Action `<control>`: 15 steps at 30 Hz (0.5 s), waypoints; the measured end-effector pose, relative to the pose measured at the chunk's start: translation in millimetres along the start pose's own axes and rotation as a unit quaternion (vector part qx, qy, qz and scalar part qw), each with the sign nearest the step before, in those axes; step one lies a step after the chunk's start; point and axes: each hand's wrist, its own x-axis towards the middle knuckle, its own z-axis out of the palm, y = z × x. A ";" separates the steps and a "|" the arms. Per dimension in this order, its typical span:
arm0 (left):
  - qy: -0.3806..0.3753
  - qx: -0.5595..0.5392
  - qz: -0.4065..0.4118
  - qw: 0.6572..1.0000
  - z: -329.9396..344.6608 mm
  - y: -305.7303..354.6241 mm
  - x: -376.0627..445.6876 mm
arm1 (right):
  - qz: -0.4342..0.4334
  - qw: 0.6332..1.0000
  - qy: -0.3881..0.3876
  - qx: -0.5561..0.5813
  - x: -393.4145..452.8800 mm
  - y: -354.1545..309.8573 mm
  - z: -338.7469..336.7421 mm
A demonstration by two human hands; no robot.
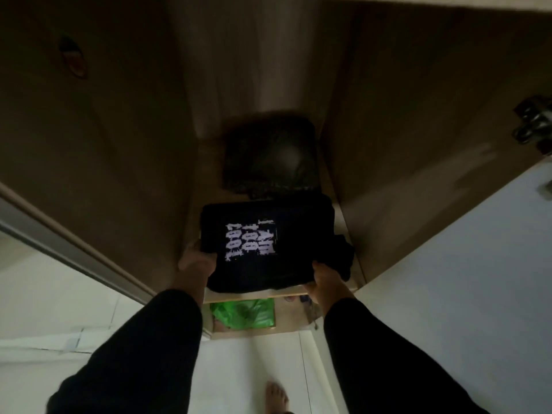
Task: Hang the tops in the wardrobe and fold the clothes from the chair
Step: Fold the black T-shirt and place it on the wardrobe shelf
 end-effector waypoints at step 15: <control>0.089 -0.132 0.059 0.985 -15.5 4.9 -42.6 | 0.012 0.985 0.148 0.083 -51.3 -4.3 -4.6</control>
